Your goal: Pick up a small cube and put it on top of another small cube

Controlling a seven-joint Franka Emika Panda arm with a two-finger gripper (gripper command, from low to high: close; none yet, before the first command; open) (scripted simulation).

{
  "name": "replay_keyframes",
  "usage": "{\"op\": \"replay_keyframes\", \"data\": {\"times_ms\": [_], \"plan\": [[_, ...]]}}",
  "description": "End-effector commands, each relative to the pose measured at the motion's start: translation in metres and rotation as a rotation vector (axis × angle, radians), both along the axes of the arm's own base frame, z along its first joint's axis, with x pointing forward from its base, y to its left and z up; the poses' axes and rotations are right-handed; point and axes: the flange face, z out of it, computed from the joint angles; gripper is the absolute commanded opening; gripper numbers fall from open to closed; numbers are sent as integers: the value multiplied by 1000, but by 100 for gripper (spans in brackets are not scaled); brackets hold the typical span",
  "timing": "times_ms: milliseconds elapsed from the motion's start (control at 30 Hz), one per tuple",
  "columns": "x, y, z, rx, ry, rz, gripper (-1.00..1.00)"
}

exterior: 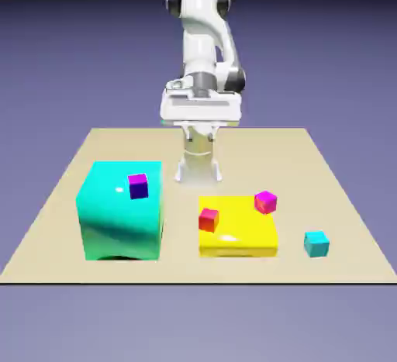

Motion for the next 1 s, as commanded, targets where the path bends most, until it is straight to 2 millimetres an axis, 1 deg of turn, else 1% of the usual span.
{"op": "replay_keyframes", "data": {"times_ms": [0,133,233,333,467,600,733,867,967], "plan": [[8,10,-7,-4,36,6,0],[36,51,-38,-21,176,29,0],[52,83,-65,-32,279,43,0],[64,116,-93,-43,379,54,0],[73,162,-133,-55,506,66,0],[74,208,-170,-64,626,73,0],[69,253,-204,-68,736,76,0],[59,296,-233,-66,838,73,0],[50,327,-250,-60,909,66,0]]}}
